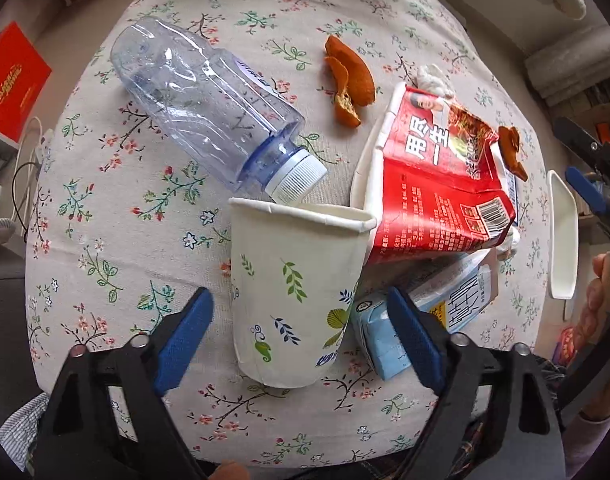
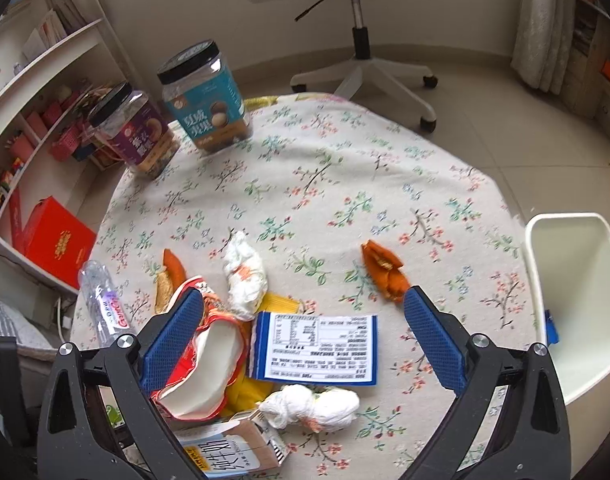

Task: Collect trash
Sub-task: 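Grasp the paper cup with the left tool while the right tool reaches the red bag, then grasp the red snack bag with the right tool while the left tool holds the cup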

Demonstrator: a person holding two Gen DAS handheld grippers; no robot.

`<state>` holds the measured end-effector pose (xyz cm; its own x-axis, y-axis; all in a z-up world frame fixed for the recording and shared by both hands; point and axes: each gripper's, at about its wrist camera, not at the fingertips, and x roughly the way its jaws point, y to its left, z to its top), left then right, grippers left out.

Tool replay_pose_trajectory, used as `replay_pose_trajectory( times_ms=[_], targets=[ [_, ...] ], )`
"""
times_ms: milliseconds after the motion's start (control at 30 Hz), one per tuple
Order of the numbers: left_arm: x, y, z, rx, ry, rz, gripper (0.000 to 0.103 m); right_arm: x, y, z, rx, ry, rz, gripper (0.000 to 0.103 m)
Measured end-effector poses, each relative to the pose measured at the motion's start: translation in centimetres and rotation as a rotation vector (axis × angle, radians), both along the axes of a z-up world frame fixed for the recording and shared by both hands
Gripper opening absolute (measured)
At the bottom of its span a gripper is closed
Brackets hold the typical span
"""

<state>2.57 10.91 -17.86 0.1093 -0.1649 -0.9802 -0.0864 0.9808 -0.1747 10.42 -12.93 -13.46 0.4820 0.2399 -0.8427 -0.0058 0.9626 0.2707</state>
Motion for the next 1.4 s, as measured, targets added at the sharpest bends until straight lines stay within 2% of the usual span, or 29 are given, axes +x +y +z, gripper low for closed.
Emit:
replay_pose_trajectory(
  times_ms=[67, 233, 400, 467, 500, 600, 667, 767, 867, 1133, 1400],
  targets=[
    [-0.2, -0.1, 0.1, -0.012, -0.003, -0.022, 0.051, 0.4, 0.4, -0.8, 0.046, 0.047, 0.03, 0.096],
    [-0.7, 0.6, 3.6, -0.022, -0.127, -0.042, 0.05, 0.6, 1.9, -2.2, 0.123, 0.137, 0.105, 0.096],
    [-0.5, 2.5, 7.9, -0.005, -0.285, 0.031, 0.05, -0.2, 4.0, -2.3, 0.122, 0.177, 0.176, 0.094],
    [0.0, 3.4, 9.4, 0.01, -0.342, 0.064, 0.05, -0.4, 4.7, -2.5, 0.113, 0.194, 0.203, 0.084],
    [0.1, 3.9, 9.9, 0.009, -0.36, 0.08, 0.05, -0.6, 5.1, -2.7, 0.109, 0.204, 0.217, 0.083],
    [0.4, 4.9, 10.2, 0.005, -0.375, 0.111, 0.05, -0.8, 6.6, -3.8, 0.071, 0.233, 0.251, 0.068],
    [0.5, 5.3, 9.9, 0.003, -0.369, 0.121, 0.05, -0.9, 7.3, -4.4, 0.067, 0.24, 0.268, 0.04],
    [0.5, 5.1, 9.3, 0.005, -0.368, 0.123, 0.05, -0.8, 7.7, -3.6, 0.075, 0.198, 0.279, 0.033],
    [0.6, 5.3, 9.3, 0.007, -0.389, 0.133, 0.05, -0.8, 7.6, -2.3, 0.059, 0.133, 0.28, 0.03],
    [0.5, 4.8, 10.7, 0.019, -0.479, 0.136, 0.05, -1.3, 6.4, 1.7, 0.047, -0.052, 0.252, 0.03],
    [0.8, 3.3, 11.5, 0.033, -0.541, 0.123, 0.05, -1.5, 3.9, 4.2, 0.06, -0.163, 0.18, 0.03]
  ],
)
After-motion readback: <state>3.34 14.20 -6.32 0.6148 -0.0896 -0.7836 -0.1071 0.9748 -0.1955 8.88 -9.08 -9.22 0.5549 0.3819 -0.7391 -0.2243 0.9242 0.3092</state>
